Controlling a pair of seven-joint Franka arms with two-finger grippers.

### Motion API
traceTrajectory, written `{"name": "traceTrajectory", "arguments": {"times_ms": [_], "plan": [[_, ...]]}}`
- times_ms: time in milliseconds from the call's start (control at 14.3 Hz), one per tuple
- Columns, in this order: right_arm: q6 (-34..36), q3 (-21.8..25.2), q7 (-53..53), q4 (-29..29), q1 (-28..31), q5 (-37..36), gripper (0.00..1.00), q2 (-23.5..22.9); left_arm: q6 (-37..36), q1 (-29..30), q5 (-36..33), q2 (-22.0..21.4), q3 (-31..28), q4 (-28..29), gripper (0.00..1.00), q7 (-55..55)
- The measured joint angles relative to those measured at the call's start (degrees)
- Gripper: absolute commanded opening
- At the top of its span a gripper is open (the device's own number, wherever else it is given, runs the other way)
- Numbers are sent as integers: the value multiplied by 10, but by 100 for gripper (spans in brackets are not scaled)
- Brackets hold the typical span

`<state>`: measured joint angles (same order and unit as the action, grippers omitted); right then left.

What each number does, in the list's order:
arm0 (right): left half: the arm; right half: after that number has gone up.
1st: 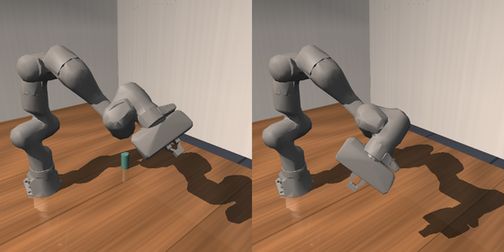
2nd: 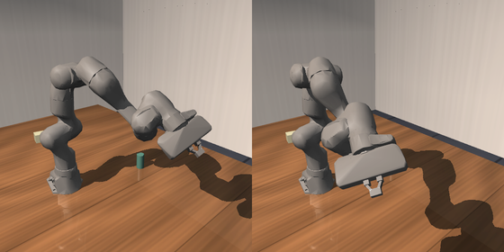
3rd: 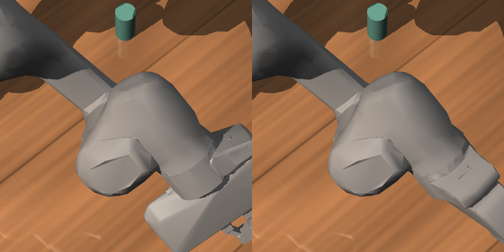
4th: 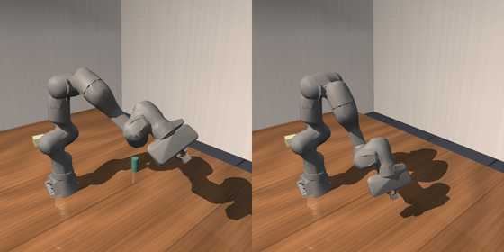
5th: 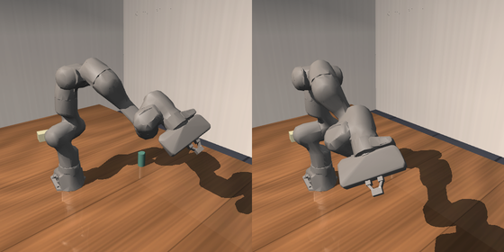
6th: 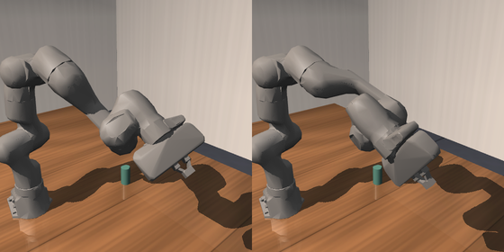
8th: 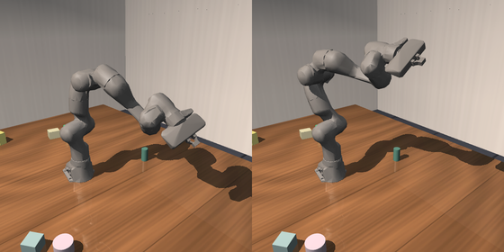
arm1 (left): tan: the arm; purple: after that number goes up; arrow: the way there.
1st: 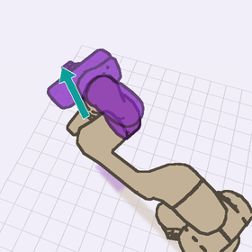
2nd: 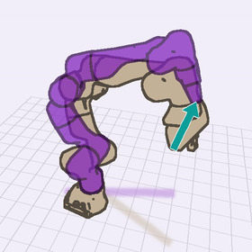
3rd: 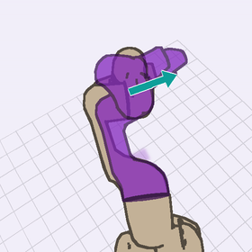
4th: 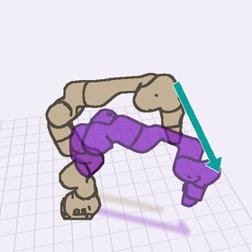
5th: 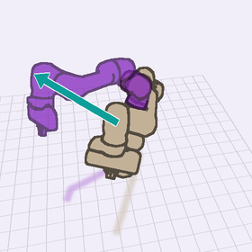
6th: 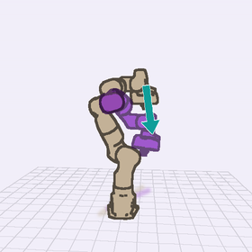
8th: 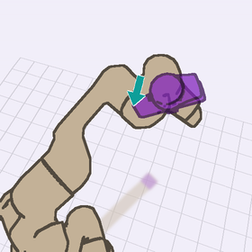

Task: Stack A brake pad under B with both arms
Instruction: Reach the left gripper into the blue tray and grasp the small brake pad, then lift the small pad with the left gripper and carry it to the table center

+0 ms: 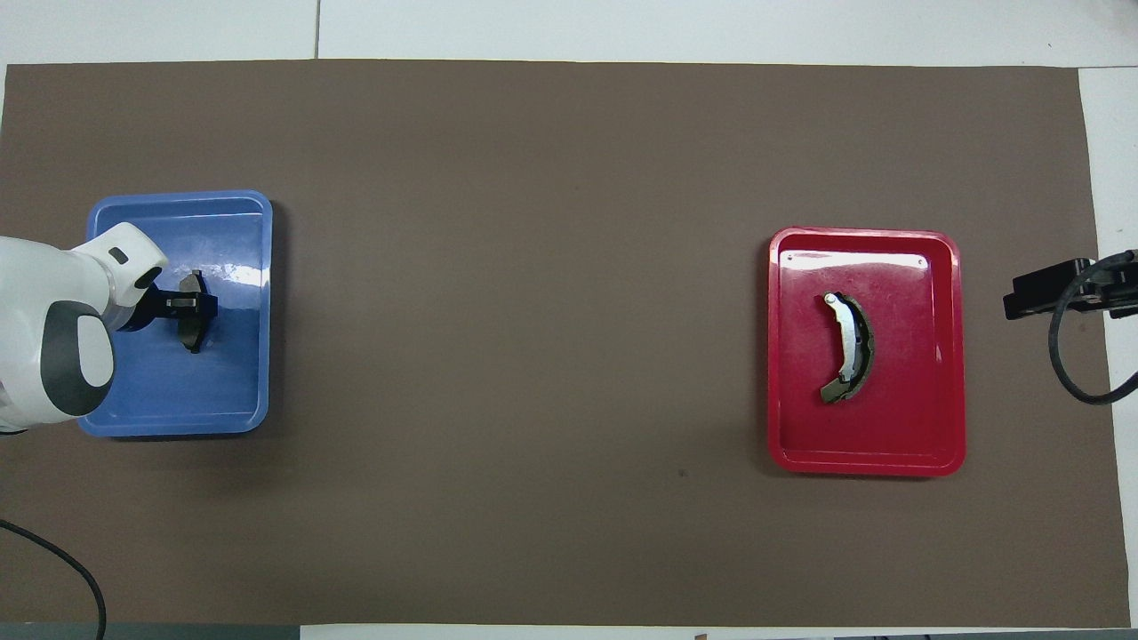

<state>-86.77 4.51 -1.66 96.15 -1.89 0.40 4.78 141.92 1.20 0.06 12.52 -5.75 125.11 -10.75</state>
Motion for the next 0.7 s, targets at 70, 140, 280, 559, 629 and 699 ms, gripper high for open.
{"name": "traceTrajectory", "arguments": {"times_ms": [70, 140, 280, 559, 629, 699], "plan": [[0, 0, 0, 0, 0, 0, 100, 0, 0, 0, 0, 0, 0, 0, 34, 3], [0, 0, 0, 0, 0, 0, 100, 0, -1, 0, 0, 0, 1, 0, 16, 7], [0, 0, 0, 0, 0, 0, 100, 0, -8, 0, 0, -8, 1, 0, 1, 17], [0, 0, 0, 0, 0, 0, 100, 0, -38, -2, 0, -24, 2, -3, 1, 22], [0, 0, 0, 0, 0, 0, 100, 0, -58, -9, 0, -33, 3, -10, 1, 22], [0, 0, 0, 0, 0, 0, 100, 0, -89, -21, 0, -43, 4, -23, 1, 24]]}}
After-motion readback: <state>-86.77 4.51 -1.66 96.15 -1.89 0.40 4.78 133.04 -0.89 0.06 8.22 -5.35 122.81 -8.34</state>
